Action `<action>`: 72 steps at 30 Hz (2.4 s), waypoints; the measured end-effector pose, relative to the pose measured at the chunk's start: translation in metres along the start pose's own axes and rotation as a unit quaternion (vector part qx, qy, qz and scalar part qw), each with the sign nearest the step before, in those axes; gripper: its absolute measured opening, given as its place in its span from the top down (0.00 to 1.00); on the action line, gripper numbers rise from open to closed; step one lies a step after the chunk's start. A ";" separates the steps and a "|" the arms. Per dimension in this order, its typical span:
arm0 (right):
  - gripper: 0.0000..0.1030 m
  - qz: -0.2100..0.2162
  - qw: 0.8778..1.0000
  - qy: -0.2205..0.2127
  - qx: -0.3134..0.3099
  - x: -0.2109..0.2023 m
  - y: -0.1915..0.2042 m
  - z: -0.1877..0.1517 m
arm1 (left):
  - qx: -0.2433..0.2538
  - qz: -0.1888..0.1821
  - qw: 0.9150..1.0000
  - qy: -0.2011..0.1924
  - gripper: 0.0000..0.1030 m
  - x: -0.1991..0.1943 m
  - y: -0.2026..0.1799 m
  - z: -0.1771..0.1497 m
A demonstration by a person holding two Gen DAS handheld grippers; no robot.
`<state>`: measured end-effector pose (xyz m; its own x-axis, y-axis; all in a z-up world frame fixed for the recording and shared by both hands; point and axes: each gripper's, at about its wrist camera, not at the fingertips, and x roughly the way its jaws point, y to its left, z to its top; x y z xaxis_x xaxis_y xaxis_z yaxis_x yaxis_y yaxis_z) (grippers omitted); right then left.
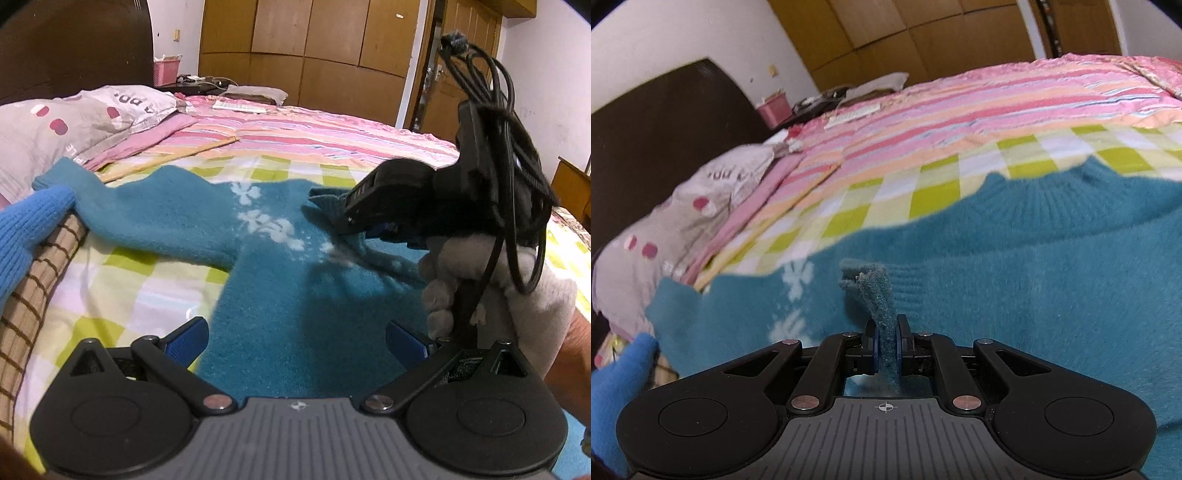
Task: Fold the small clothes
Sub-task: 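Carry the held sleeve with the right tool across the sweater body, then open the right tool and withdraw from the laid sleeve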
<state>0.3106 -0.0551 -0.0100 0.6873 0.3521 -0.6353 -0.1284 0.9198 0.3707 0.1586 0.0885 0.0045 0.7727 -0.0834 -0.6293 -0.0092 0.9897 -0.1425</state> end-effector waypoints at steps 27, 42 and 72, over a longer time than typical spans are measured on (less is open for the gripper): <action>0.73 0.008 0.995 -0.027 -0.097 -0.021 0.008 -0.003 | -0.006 0.032 0.999 -0.011 0.00 0.009 0.010 0.000; 0.73 -0.047 0.985 -0.022 -0.166 -0.023 0.020 -0.021 | -0.011 0.043 0.999 -0.016 0.00 0.015 0.018 -0.002; 0.73 -0.157 0.968 -0.039 -0.194 -0.060 0.006 -0.039 | 0.008 0.060 0.998 0.010 0.00 0.038 0.011 -0.012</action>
<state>0.2402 -0.0641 0.0039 0.7858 0.0454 -0.6168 -0.1538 0.9803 -0.1237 0.1800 0.0952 -0.0301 0.7533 0.0328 -0.6568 -0.0902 0.9945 -0.0538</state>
